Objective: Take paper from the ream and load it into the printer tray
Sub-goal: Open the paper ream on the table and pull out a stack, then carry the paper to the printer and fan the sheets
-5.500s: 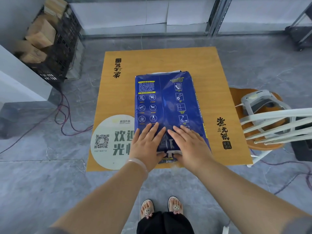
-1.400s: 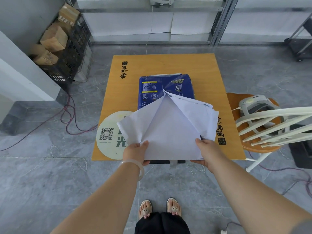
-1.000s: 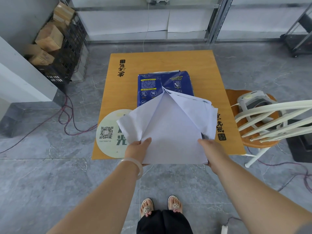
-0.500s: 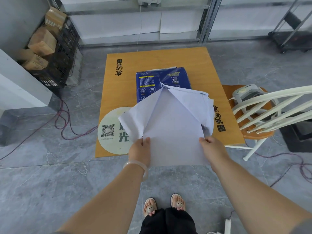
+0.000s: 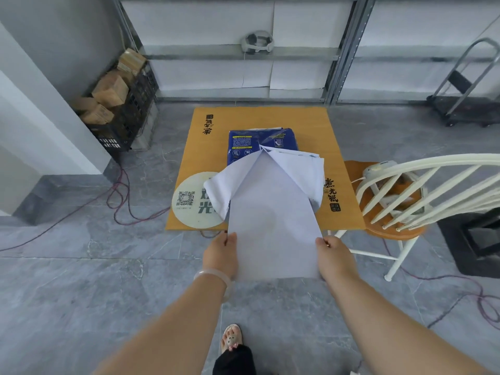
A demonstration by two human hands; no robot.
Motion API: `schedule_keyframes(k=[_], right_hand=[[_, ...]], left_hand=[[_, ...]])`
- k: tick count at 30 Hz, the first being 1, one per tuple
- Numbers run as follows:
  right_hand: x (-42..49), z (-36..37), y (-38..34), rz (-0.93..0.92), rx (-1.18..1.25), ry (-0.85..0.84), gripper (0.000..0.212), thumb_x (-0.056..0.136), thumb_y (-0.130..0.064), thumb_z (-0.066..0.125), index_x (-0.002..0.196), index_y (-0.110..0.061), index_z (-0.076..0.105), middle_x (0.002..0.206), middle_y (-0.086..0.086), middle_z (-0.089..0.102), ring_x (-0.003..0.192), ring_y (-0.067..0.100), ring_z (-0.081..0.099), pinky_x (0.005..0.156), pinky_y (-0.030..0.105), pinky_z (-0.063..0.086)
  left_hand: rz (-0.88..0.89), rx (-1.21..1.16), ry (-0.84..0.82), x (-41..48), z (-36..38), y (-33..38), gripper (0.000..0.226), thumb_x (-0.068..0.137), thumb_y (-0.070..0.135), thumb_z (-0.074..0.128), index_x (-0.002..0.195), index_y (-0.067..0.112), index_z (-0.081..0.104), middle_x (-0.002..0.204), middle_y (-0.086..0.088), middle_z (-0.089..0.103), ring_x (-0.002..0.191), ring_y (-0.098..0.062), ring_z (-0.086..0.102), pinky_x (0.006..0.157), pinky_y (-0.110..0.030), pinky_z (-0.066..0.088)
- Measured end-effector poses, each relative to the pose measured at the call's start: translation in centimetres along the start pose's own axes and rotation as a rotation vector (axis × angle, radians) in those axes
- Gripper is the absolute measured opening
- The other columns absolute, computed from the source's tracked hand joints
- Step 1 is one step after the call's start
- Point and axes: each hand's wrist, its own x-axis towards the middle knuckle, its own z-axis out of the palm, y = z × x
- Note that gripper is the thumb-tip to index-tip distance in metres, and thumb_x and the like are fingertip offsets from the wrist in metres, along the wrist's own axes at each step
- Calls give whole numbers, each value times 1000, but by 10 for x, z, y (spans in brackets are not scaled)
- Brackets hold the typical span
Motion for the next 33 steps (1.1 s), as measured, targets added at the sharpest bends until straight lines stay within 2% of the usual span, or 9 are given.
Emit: schedule_keyframes(k=[3, 6, 9, 13, 16, 18, 24, 27, 33], right_hand=[[-23, -23, 9, -68, -18, -39, 30, 95, -28, 41, 113, -14, 59, 89, 4, 53, 86, 26, 49, 73, 34, 38], [-46, -41, 16, -130, -13, -62, 28, 95, -29, 41, 110, -14, 59, 89, 3, 55, 86, 26, 52, 74, 35, 40], [-66, -50, 9, -214, 24, -60, 21, 95, -28, 41, 100, -15, 57, 84, 3, 57, 72, 17, 50, 65, 33, 36], [-93, -43, -30, -365, 50, -116, 18, 96, -30, 39, 99, -19, 53, 77, -5, 52, 70, 13, 47, 60, 31, 33], [-120, -28, -75, -494, 103, -153, 24, 95, -29, 41, 104, -14, 57, 85, 1, 58, 82, 22, 51, 69, 31, 34], [-143, -12, -109, -586, 122, -188, 26, 94, -30, 42, 105, -12, 58, 92, 4, 59, 86, 24, 51, 73, 32, 35], [-247, 58, -200, -859, 211, -368, 20, 94, -26, 45, 95, -12, 59, 87, 4, 58, 81, 24, 51, 68, 33, 34], [-320, 105, -229, -972, 221, -497, 21, 94, -26, 46, 97, -11, 61, 85, 4, 59, 80, 24, 52, 66, 30, 33], [-498, 199, -244, -1127, 224, -749, 23, 93, -25, 47, 100, -10, 62, 85, 2, 56, 80, 20, 48, 63, 26, 27]], left_hand=[[10, -50, 52, -45, -1, 0, 28, 97, 30, 39, 83, 11, 54, 77, -6, 56, 75, -26, 50, 66, -31, 35], [25, -80, 96, -84, -4, -5, 31, 97, 30, 39, 77, 10, 53, 67, -2, 52, 65, -21, 47, 55, -29, 33], [39, -71, 179, -110, -18, -4, 37, 97, 31, 38, 64, 15, 47, 61, 0, 48, 61, -20, 44, 51, -26, 30], [79, -144, 310, -129, -65, 1, 35, 96, 32, 39, 71, 12, 51, 62, 0, 50, 63, -22, 46, 54, -30, 32], [108, -226, 455, -141, -114, 2, 37, 95, 33, 40, 65, 12, 45, 59, 0, 44, 60, -22, 41, 51, -30, 30], [114, -275, 553, -151, -151, -3, 38, 94, 35, 40, 66, 11, 44, 59, -1, 42, 57, -19, 38, 51, -31, 28], [85, -323, 880, -200, -282, -38, 38, 93, 37, 40, 61, 15, 43, 57, 3, 42, 55, -16, 38, 51, -30, 29], [52, -341, 1047, -241, -349, -77, 39, 93, 37, 41, 68, 9, 52, 58, 1, 45, 58, -19, 41, 53, -32, 31], [-55, -325, 1362, -355, -462, -185, 39, 94, 34, 41, 80, 1, 58, 63, 1, 48, 63, -20, 43, 56, -33, 30]])
